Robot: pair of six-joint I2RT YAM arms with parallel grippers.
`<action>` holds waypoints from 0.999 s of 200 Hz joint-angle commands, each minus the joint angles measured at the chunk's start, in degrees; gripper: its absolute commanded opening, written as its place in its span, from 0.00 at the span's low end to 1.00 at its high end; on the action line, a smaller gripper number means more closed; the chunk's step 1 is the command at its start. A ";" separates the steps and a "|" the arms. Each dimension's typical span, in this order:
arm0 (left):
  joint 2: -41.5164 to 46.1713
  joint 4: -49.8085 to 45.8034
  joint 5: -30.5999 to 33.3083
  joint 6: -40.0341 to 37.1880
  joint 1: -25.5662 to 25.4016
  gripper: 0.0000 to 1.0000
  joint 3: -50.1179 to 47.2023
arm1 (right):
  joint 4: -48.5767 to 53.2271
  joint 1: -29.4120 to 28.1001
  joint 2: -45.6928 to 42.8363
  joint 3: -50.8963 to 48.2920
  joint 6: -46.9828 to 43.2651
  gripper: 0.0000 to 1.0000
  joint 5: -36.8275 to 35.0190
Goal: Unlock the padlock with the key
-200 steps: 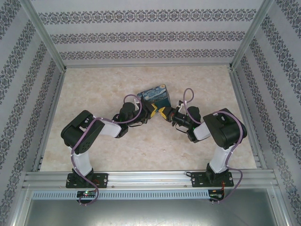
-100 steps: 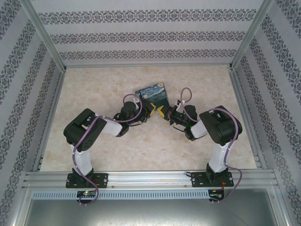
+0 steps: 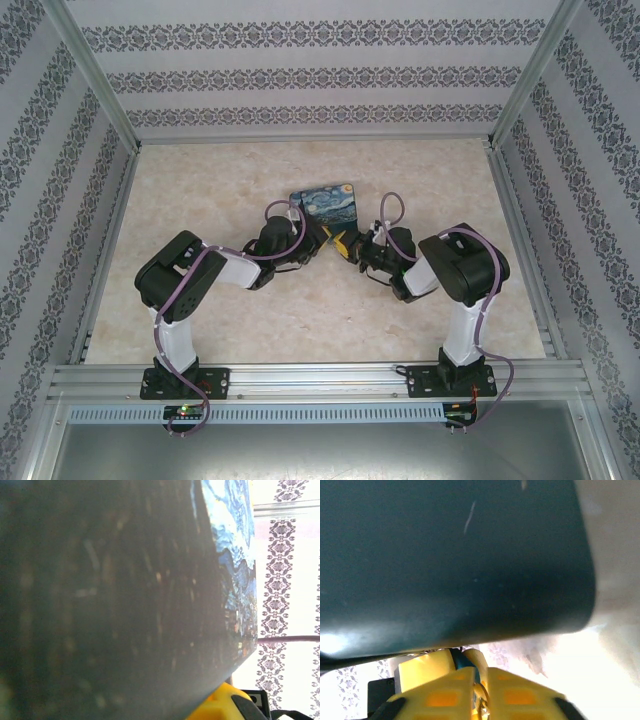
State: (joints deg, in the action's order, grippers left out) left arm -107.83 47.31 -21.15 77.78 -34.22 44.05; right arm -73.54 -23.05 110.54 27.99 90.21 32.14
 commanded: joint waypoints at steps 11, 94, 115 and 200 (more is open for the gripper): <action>1.66 -1.61 -6.26 -1.23 -3.41 0.00 -1.08 | -5.79 -0.25 -0.99 -0.94 -0.64 0.39 -2.60; 0.96 -6.53 -4.32 -4.13 -2.13 0.00 0.00 | -4.87 1.71 -5.37 -12.41 -3.27 0.69 -1.74; 0.96 -8.53 -4.58 -5.59 -1.93 0.00 0.41 | -2.82 2.12 -8.20 -14.38 -4.92 0.69 -1.56; 1.40 -16.58 -6.80 -9.40 -1.46 0.00 3.35 | 38.99 0.72 -28.67 -8.72 -29.12 0.65 -5.88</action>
State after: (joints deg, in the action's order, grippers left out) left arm -107.42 35.00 -25.26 68.69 -35.90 46.54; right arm -55.83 -21.52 89.47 15.31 75.05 30.37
